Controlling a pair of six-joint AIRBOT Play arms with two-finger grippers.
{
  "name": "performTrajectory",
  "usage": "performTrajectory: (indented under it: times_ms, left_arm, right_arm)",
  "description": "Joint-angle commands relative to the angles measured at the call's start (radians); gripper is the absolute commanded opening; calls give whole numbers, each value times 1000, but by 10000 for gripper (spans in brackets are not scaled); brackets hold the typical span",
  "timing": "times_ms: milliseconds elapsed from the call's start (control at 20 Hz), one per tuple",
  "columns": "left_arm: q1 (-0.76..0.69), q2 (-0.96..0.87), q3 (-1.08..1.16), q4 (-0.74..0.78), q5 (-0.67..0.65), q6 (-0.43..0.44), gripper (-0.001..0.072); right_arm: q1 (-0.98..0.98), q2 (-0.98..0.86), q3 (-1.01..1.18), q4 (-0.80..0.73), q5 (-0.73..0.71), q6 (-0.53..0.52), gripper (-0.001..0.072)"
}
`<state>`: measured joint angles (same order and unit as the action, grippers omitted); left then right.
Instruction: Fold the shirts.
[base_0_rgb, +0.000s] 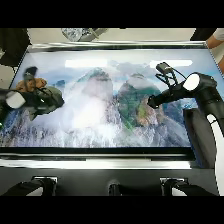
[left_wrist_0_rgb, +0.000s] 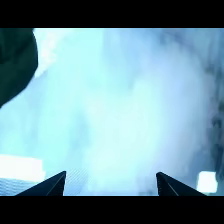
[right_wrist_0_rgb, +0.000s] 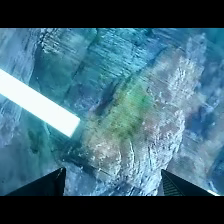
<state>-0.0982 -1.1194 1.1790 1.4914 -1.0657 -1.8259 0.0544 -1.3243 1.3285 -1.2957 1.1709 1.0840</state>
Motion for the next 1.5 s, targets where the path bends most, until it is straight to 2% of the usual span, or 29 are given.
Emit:
performTrajectory:
  times_ms: [0,150,200,300,450,600,700,800,900,950,1000,1200,1350,1450]
  left_arm:
    - [272,-43,62,-243,37,0,720]
    - [571,-121,1,-577,42,58,720]
    - [636,-143,-33,-632,51,80,720]
    - [700,-180,-110,-647,110,90,720]
    - [698,-251,-199,-708,265,113,720]
    - [663,-354,-200,-985,385,340,720]
    - [641,-423,-190,-1131,402,453,720]
    - [612,-483,-174,-1172,391,539,720]
    - [587,-528,-172,-1171,372,541,700]
    - [584,-542,-172,-1173,354,524,413]
    - [585,-544,-171,-1179,326,522,24]
    - [590,-426,-88,-1179,244,630,24]
    - [569,-188,-8,-1179,203,675,24]
    - [526,15,3,-1179,194,674,24]
  right_arm:
    - [0,0,0,1,32,-41,705]
    - [0,0,-1,2,65,-63,703]
    - [0,0,-1,2,64,-75,703]
    - [0,0,-1,2,54,-79,703]
    - [0,0,-1,3,53,-78,702]
    - [0,0,-1,13,53,-78,702]
    - [0,0,-1,33,52,-77,702]
    - [0,0,-1,60,53,-74,700]
    - [0,0,-1,104,60,-74,698]
    - [0,0,-1,126,68,-74,697]
    - [0,0,-1,137,80,-74,696]
    - [0,5,0,99,109,-92,683]
    - [0,45,6,19,122,-103,683]
    - [0,103,6,-48,122,-101,683]
